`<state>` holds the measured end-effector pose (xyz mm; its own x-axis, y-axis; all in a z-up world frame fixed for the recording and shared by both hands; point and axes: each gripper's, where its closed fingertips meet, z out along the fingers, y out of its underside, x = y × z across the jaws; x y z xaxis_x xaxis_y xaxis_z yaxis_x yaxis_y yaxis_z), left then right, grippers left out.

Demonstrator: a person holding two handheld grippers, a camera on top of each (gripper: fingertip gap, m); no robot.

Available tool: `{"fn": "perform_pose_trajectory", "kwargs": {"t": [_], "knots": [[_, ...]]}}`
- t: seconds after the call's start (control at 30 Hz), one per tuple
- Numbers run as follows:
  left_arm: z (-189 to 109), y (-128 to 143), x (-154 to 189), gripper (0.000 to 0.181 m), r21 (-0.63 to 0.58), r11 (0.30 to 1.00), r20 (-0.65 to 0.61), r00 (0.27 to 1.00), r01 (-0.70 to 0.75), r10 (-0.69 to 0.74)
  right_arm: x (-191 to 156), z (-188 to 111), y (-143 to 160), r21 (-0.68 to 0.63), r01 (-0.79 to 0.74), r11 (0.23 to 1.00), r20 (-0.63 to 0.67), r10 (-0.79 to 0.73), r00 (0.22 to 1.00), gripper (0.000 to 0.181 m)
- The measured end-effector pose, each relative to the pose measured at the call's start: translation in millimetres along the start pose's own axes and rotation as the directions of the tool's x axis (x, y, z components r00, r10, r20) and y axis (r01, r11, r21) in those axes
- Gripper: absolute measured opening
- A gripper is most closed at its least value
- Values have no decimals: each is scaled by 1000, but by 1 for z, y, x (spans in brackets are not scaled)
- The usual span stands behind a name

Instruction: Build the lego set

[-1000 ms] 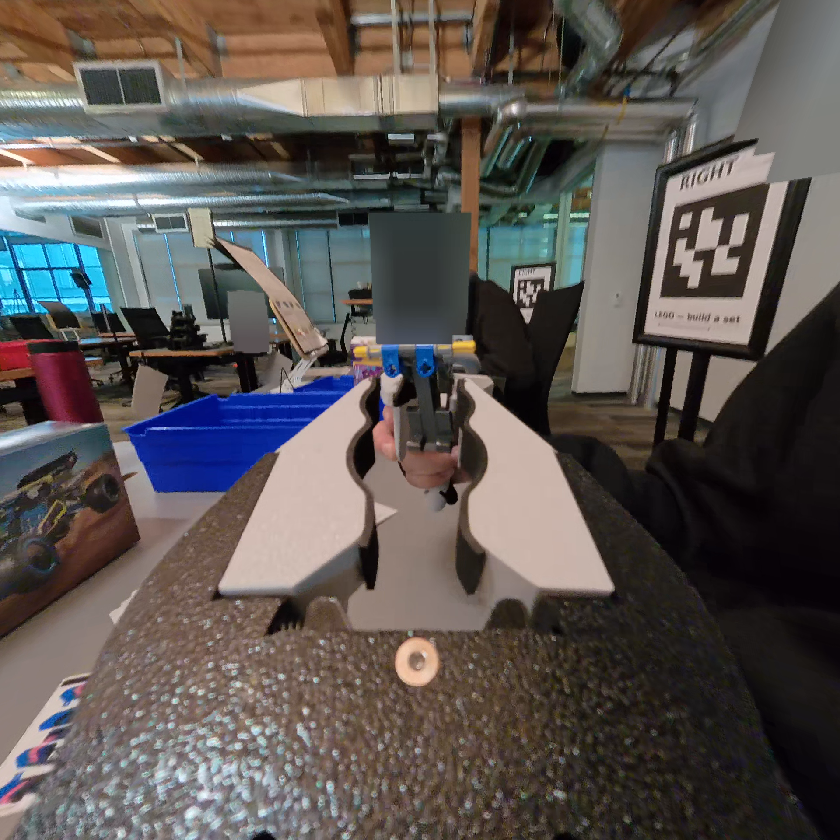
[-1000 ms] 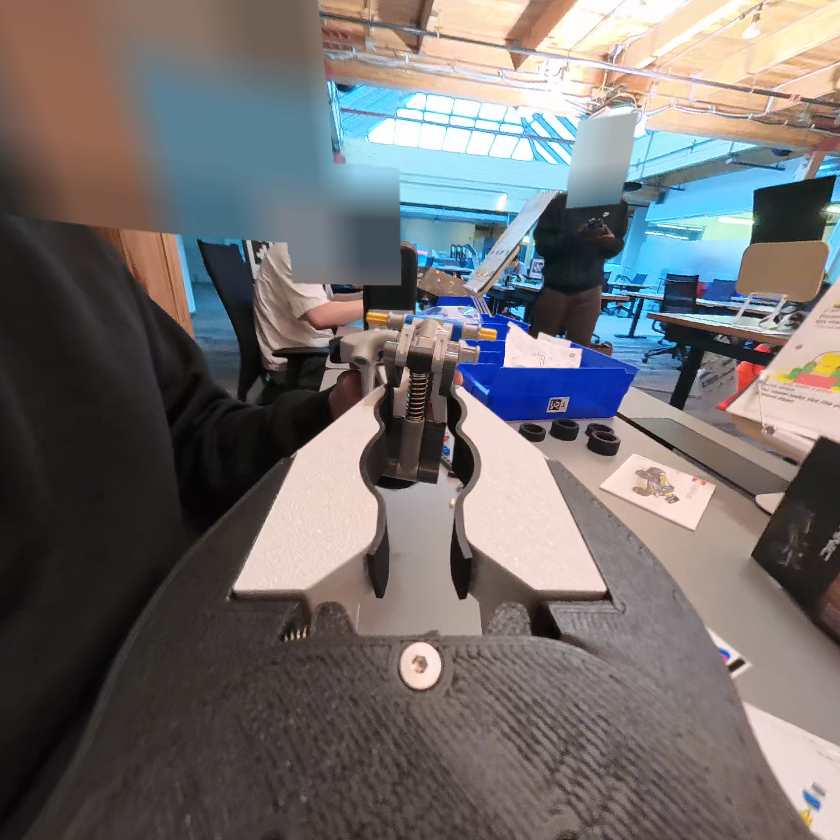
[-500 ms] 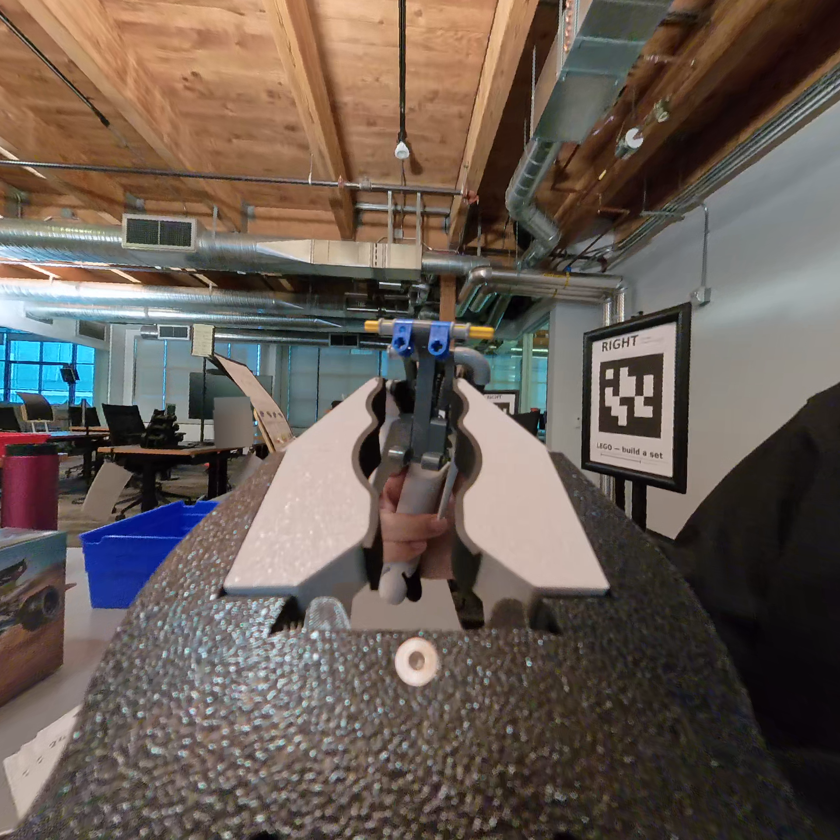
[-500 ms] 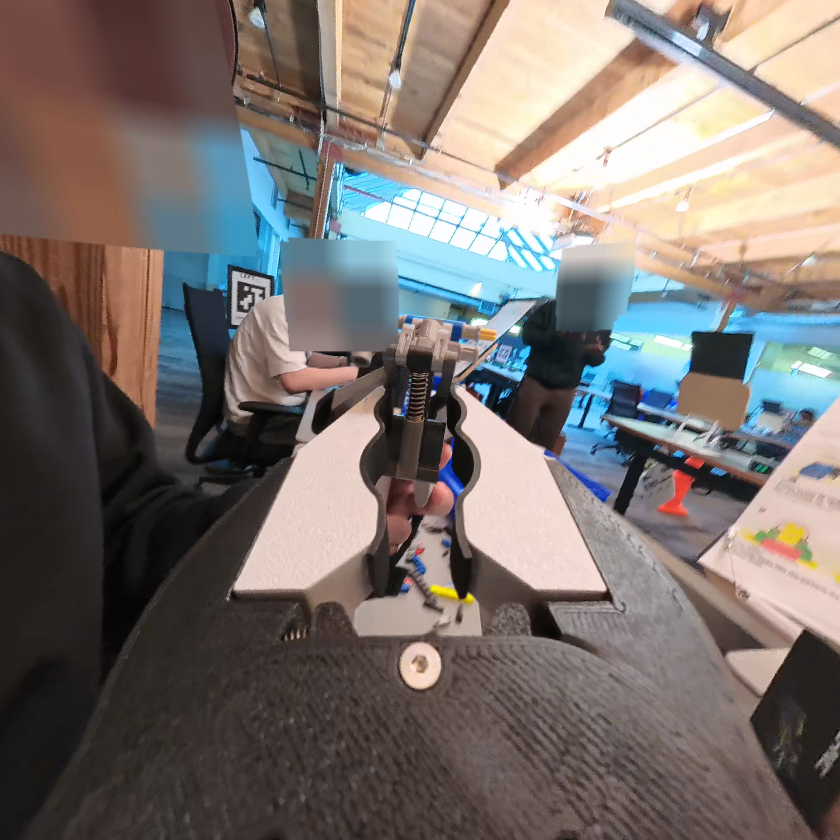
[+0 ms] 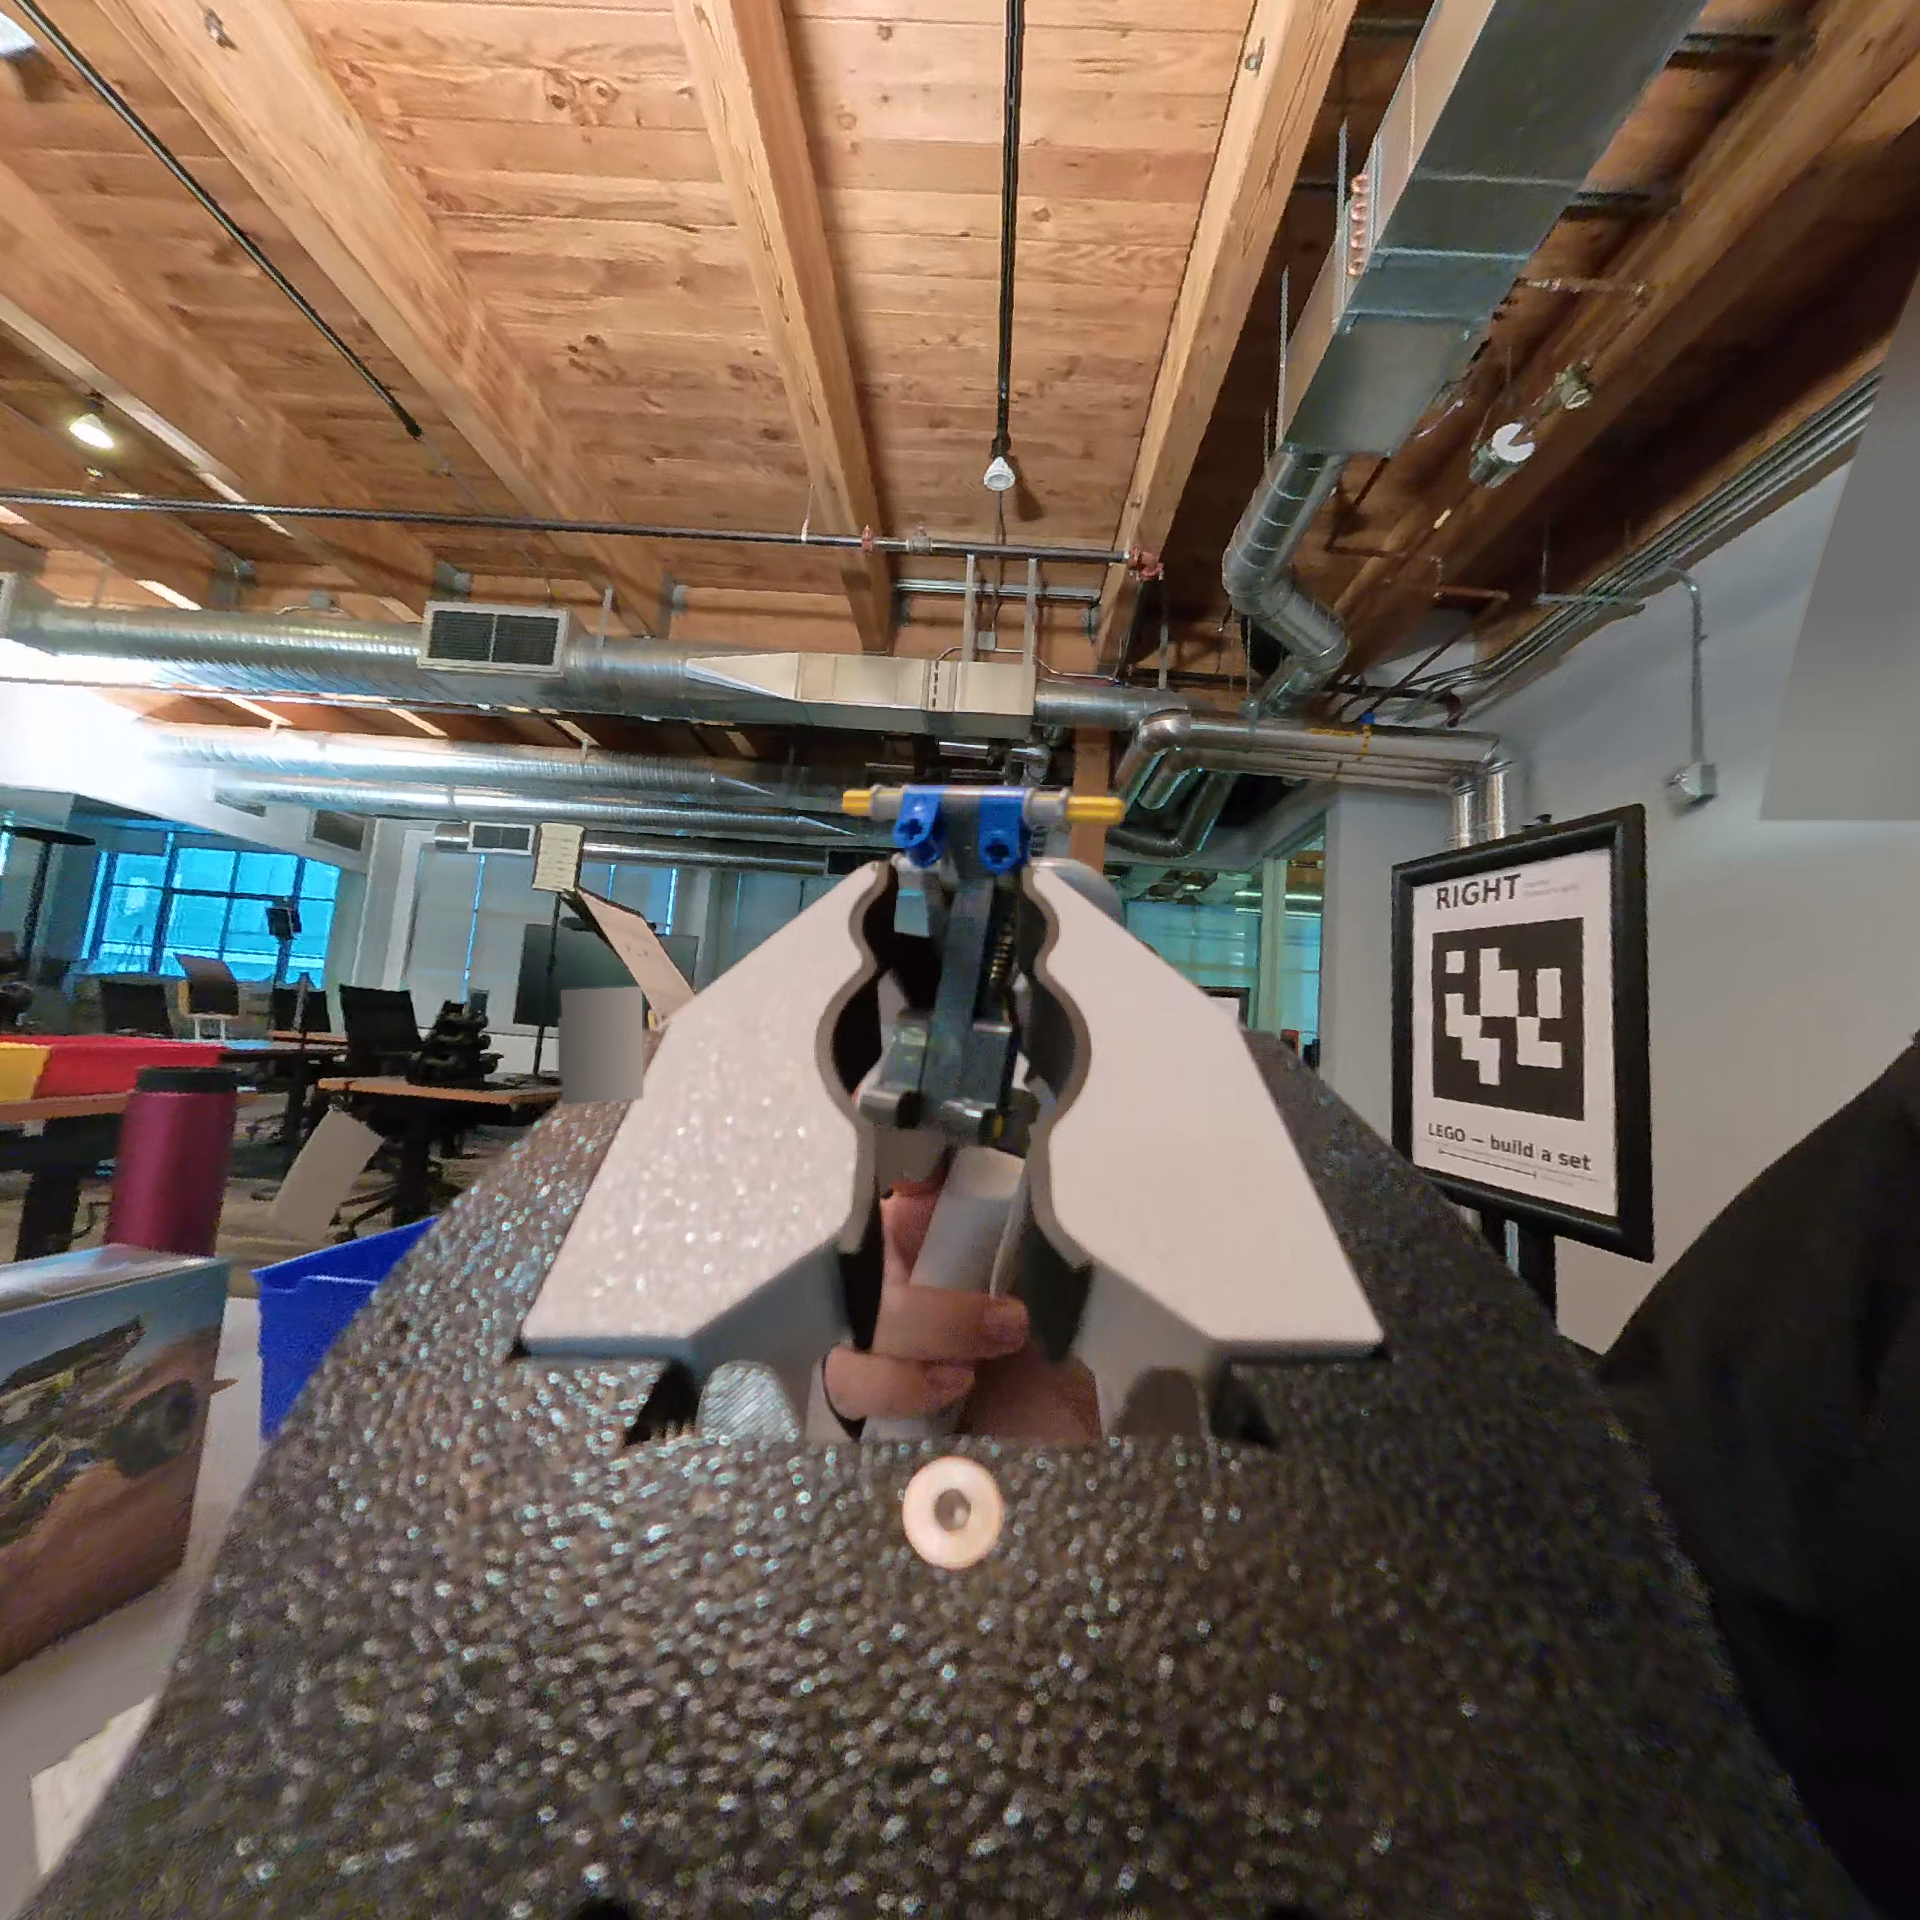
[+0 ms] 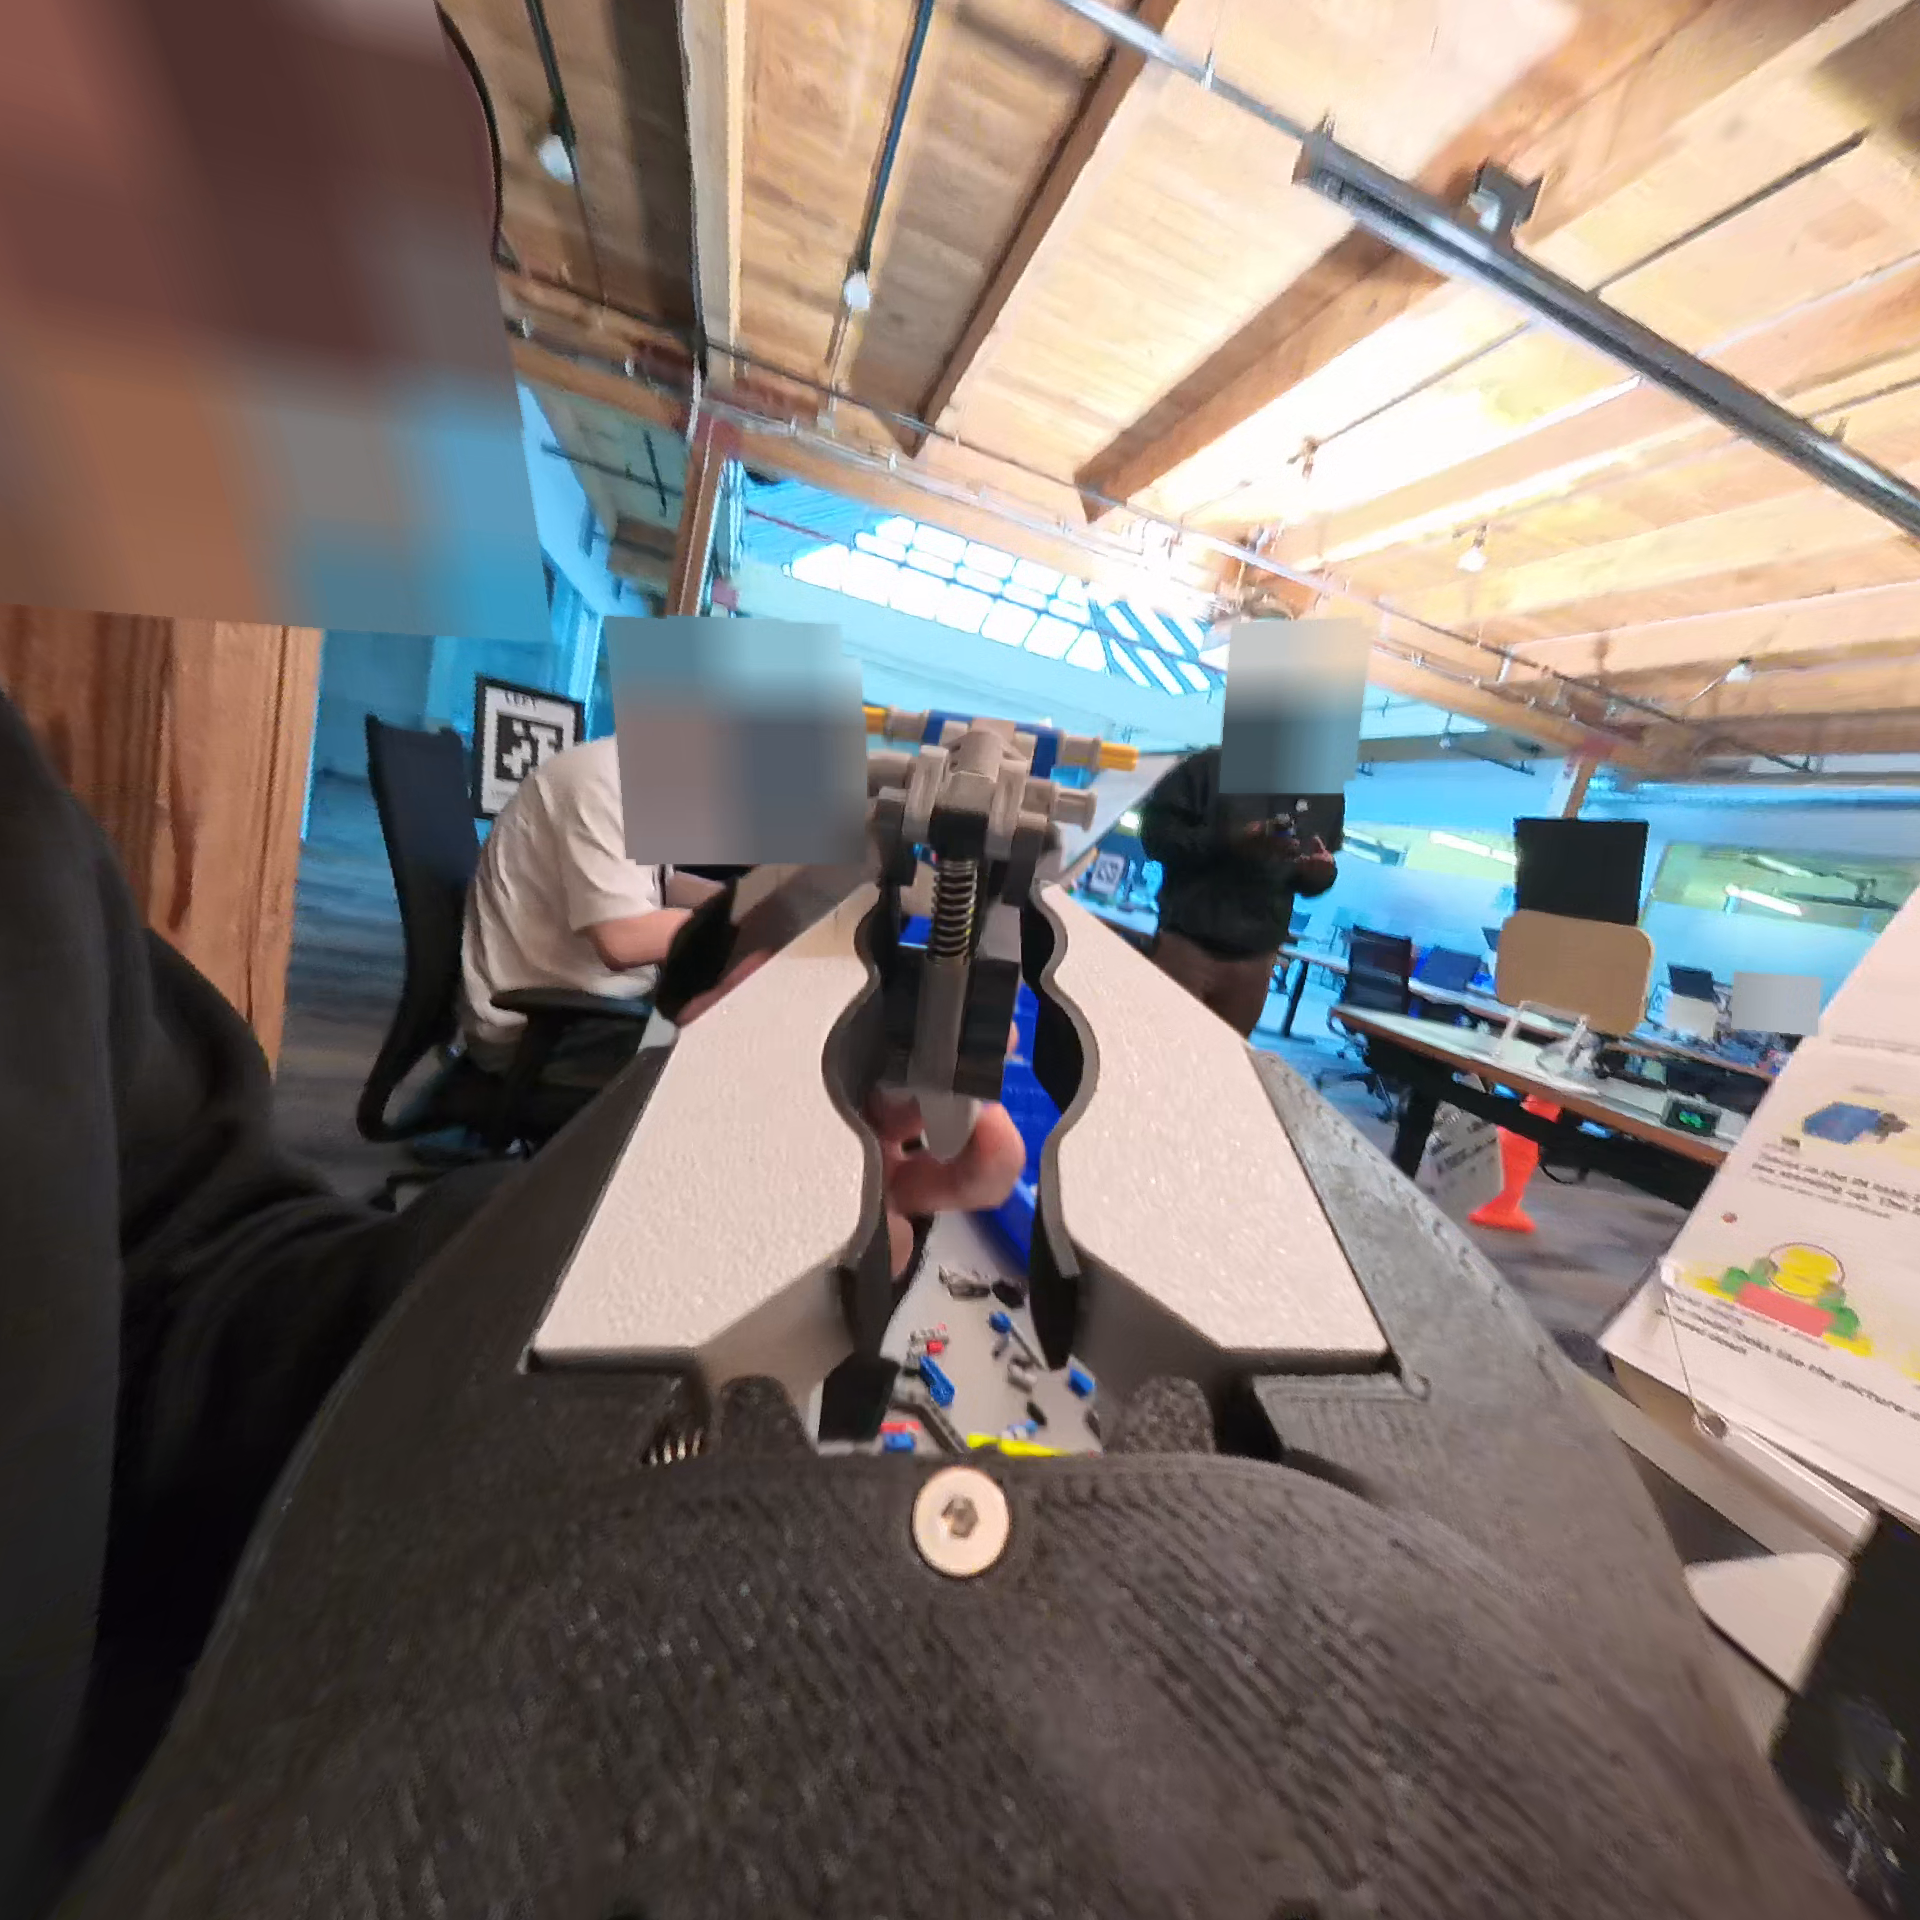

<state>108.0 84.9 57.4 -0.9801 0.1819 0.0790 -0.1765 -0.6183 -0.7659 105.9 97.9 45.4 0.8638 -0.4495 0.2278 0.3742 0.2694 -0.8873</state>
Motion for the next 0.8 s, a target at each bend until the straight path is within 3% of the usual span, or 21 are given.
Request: {"fn": "perform_pose_trajectory", "kwargs": {"t": [0.27,0.67,0.8], "knots": [[-3,9,-3,23,-1,998,-71,995,68,-68,-5,-2,5,-15,-54,998,57,55,997,22],[-11,13,0,12,-62,993,-114,989,-100,93,-3,-11,16,-95,-78,992,86,86,993,22],[-17,3,-4,12,-35,996,-110,991,-85,80,-5,-17,24,-168,-41,985,95,58,994,22]]}}
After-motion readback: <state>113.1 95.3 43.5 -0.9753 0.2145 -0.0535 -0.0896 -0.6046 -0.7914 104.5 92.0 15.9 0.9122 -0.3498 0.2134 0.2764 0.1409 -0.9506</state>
